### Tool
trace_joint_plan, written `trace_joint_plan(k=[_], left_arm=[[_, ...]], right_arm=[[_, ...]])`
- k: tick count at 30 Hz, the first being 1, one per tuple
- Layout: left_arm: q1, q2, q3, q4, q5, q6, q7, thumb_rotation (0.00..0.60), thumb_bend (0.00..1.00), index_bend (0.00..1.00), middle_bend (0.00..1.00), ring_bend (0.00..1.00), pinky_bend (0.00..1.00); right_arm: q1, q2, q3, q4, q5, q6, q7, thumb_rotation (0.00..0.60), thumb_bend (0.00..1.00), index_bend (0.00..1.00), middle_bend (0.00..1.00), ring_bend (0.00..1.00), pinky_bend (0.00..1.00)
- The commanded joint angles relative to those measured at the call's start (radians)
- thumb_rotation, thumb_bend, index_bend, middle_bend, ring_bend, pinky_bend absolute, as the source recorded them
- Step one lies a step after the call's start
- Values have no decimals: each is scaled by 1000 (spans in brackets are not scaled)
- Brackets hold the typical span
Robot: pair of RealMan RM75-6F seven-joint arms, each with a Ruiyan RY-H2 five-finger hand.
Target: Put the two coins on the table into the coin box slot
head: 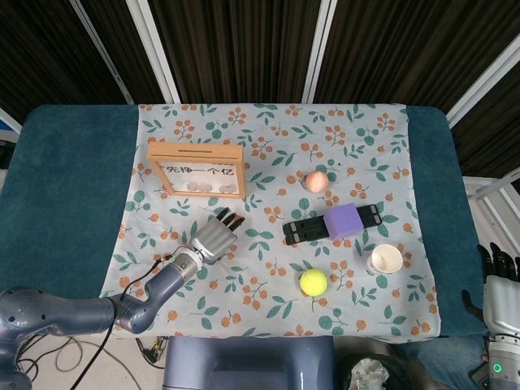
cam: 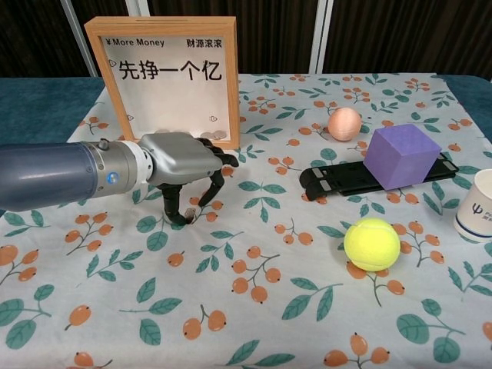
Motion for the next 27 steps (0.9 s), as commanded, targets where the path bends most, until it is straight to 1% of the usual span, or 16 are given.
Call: trace_joint_plan(k=[1, 10, 16, 19, 24, 27], left_arm=[[0, -1, 1, 2, 2, -2, 0, 600, 90, 556, 0, 0, 0], [-2, -3, 5, 6, 6, -12, 1, 600, 113, 579, 0, 0, 0], [-3, -5, 7, 9, 8, -17, 1, 600, 161, 585, 0, 0, 0], [-3, -4, 8, 8, 5, -20, 2, 600, 206, 593, 0, 0, 0], [-5, -1, 9, 2, 4, -20, 4, 600, 313, 605, 1, 0, 0], [-6, 0, 13, 2, 4, -19, 12, 600, 352, 607, 2, 0, 0]], right_arm=[[0, 0, 0, 0, 1, -1, 1, 600, 406, 96, 44, 76, 0], [1, 2, 1, -3, 5, -3, 5, 600, 406, 96, 43, 76, 0], [1, 3, 1, -3, 7, -5, 7, 600, 407, 96, 44, 76, 0], [1, 4, 0, -5, 8, -6, 7, 600, 406, 96, 44, 76, 0], [2, 5, 1, -6, 10, -7, 9, 600, 407, 96, 44, 76, 0], [2, 5, 1, -7, 12, -8, 10, 600, 407, 96, 43, 76, 0]])
